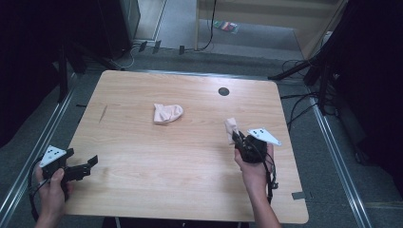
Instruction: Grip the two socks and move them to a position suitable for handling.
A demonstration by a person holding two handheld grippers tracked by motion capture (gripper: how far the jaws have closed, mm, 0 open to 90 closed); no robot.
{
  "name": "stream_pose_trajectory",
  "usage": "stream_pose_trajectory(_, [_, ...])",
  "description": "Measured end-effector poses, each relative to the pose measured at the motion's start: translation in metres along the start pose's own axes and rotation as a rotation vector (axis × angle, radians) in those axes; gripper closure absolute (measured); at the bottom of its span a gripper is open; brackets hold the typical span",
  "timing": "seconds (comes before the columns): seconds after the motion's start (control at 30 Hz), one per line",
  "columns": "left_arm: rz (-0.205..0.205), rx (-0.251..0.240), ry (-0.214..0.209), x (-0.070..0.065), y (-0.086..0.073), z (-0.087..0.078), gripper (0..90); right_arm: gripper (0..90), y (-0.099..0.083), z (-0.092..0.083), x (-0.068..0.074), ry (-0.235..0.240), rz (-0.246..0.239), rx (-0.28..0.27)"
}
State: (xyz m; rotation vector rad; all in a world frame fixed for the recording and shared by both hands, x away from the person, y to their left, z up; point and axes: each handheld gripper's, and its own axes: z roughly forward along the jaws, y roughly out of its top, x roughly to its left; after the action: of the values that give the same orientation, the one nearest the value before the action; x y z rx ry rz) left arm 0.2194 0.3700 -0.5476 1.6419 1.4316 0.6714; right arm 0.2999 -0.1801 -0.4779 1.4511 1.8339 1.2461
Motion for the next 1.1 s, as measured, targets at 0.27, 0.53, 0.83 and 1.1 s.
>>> stream_pose_trajectory(0.27, [-0.025,-0.024,-0.02,-0.015,0.008,-0.003,1.4,81.3,-0.006,-0.015,0.037,0.077,-0.019,-0.025])
stream_pose_trajectory(0.53, [0.003,-0.04,-0.09,-0.051,0.022,0.001,1.4,81.2,-0.015,-0.021,0.068,0.137,-0.013,-0.012])
stream_pose_trajectory(0.83, [0.072,-0.032,-0.19,-0.099,0.034,0.014,1.4,81.1,-0.03,-0.014,0.099,0.164,-0.06,0.022])
stream_pose_trajectory(1.1, [0.104,-0.034,-0.241,-0.13,0.041,0.028,1.4,80.9,-0.045,-0.003,0.113,0.172,-0.072,0.066])
